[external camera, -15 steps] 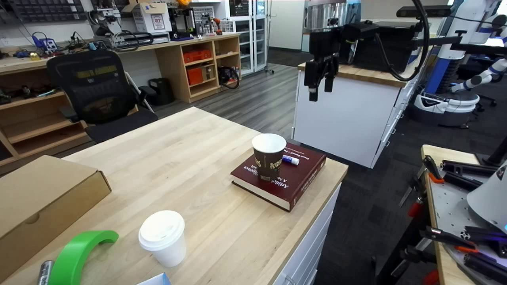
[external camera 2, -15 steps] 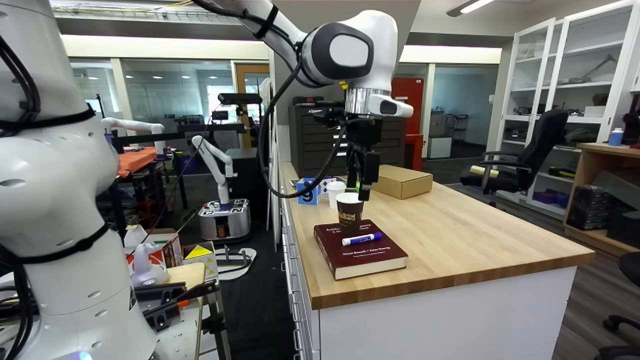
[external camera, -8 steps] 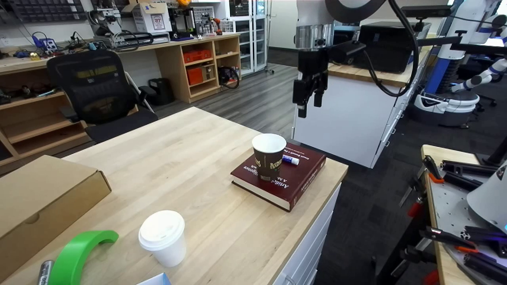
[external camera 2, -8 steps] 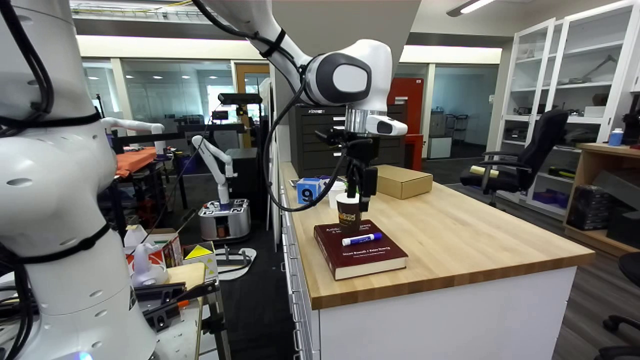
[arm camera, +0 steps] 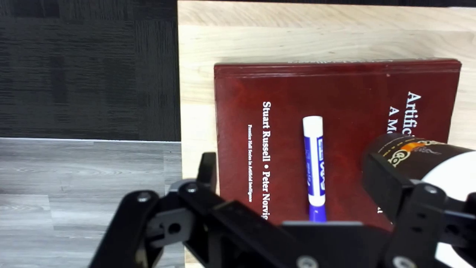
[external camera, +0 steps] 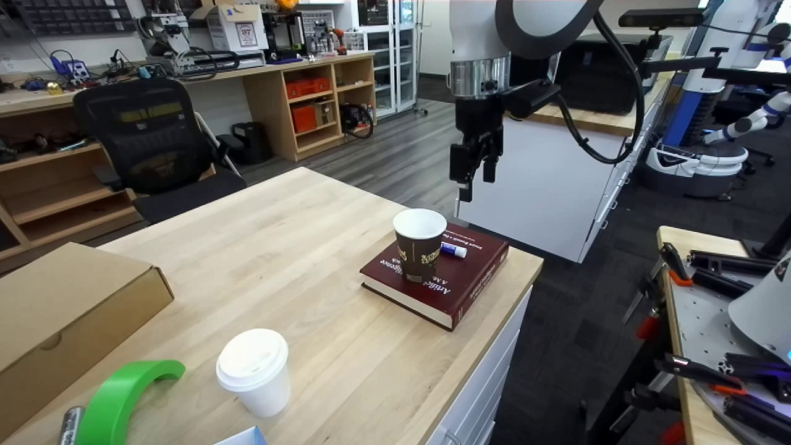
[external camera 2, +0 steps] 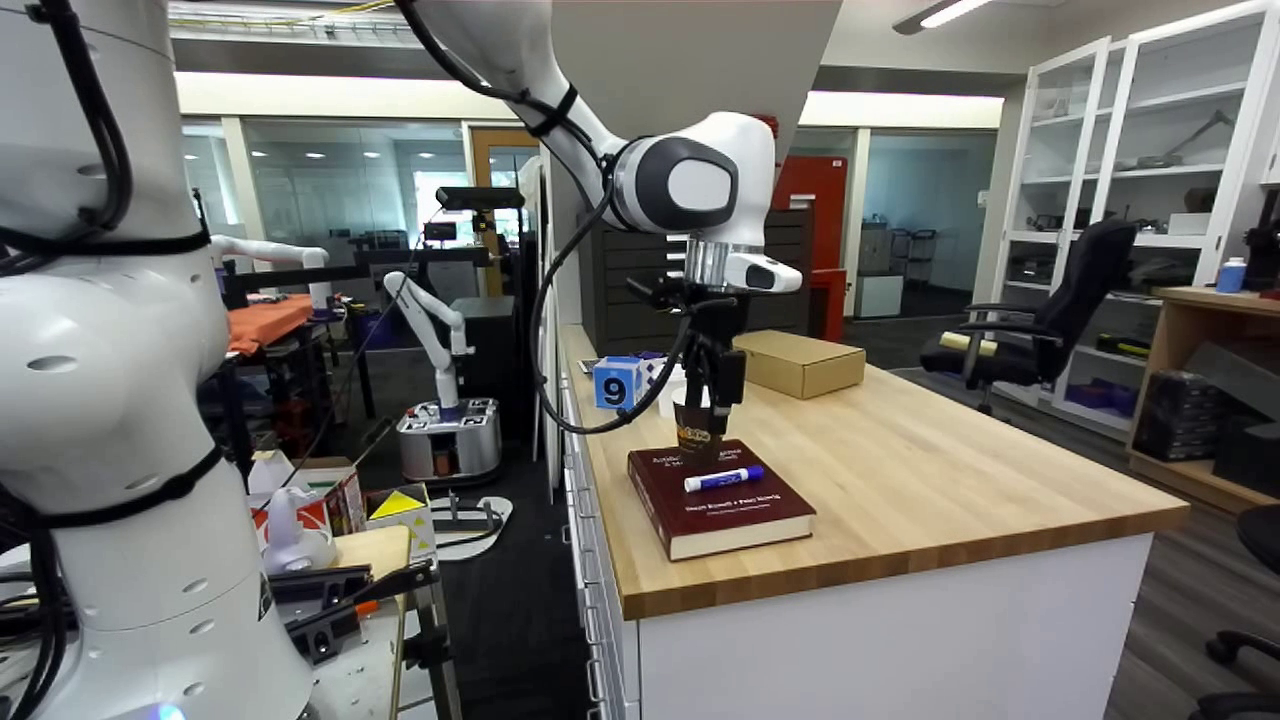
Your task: Put the marker in the cup
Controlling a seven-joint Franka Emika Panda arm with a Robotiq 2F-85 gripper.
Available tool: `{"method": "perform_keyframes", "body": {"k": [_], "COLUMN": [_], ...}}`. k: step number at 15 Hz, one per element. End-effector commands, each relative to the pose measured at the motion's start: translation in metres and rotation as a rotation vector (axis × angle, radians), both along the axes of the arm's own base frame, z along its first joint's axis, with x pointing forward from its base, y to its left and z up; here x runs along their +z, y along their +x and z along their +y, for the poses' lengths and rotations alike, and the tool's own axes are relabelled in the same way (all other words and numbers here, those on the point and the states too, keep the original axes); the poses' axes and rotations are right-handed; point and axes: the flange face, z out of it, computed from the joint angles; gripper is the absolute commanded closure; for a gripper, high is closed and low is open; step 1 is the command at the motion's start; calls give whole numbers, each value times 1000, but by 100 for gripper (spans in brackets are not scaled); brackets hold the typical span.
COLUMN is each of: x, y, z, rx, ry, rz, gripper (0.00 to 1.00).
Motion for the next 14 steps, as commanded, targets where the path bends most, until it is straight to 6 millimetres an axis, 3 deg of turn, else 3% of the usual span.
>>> {"method": "perform_keyframes", "body": {"k": [1, 7, 14], "x": [1, -6, -24], "y": [0, 3, 5], "z": [0, 1, 17], "rx": [0, -6, 34], "ry": [0, 9, -7], "rz": [1, 2, 22], "gripper": [0, 0, 0]}}
